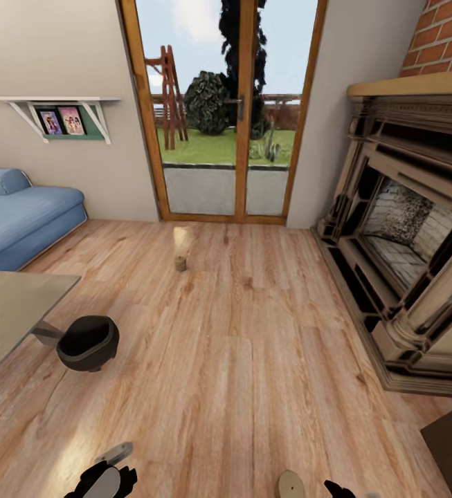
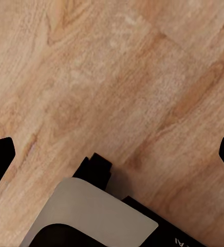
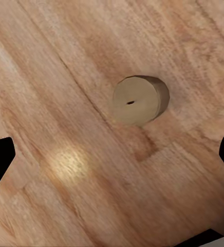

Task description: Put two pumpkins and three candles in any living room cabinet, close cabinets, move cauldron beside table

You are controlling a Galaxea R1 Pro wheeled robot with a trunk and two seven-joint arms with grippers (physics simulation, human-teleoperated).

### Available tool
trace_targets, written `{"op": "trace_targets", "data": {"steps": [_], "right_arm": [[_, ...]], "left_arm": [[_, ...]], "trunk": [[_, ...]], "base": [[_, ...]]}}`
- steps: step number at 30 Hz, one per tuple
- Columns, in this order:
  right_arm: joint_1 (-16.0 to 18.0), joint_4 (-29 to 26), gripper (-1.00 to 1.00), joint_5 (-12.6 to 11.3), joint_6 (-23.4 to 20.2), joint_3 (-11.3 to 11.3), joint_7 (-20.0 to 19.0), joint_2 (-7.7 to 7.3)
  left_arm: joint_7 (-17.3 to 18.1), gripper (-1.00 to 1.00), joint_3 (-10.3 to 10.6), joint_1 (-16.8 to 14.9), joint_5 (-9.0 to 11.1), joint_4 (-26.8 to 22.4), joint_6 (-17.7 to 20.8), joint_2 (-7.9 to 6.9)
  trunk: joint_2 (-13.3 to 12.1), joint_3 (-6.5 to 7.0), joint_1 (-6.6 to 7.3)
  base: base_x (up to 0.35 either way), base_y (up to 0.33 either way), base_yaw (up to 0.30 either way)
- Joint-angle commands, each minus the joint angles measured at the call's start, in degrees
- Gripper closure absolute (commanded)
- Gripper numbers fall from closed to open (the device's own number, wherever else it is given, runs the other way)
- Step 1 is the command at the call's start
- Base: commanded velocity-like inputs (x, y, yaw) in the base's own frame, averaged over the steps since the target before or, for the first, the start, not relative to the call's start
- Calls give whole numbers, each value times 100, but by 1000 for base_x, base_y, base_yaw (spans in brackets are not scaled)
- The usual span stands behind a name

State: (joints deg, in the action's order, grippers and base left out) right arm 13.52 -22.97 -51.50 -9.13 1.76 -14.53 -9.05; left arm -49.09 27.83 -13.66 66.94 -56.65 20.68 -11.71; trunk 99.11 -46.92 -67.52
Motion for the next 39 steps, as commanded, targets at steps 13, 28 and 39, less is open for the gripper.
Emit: {"op": "trace_targets", "data": {"steps": [13,28,39], "right_arm": [[3,-75,-100,40,7,-376,557,170],[9,-602,-100,200,569,-1935,2257,530],[10,-612,-100,203,594,-2047,2314,554]], "left_arm": [[-35,-100,2,-5,20,172,15,-6],[-97,-100,-338,-5,80,-1466,1036,-42],[-585,-100,-1227,-80,89,-2073,2275,401]], "trunk": [[2,-5,0],[2,-5,0],[2,-5,0]], "base": [[86,-3,0],[2,-1,0],[0,0,0]]}}
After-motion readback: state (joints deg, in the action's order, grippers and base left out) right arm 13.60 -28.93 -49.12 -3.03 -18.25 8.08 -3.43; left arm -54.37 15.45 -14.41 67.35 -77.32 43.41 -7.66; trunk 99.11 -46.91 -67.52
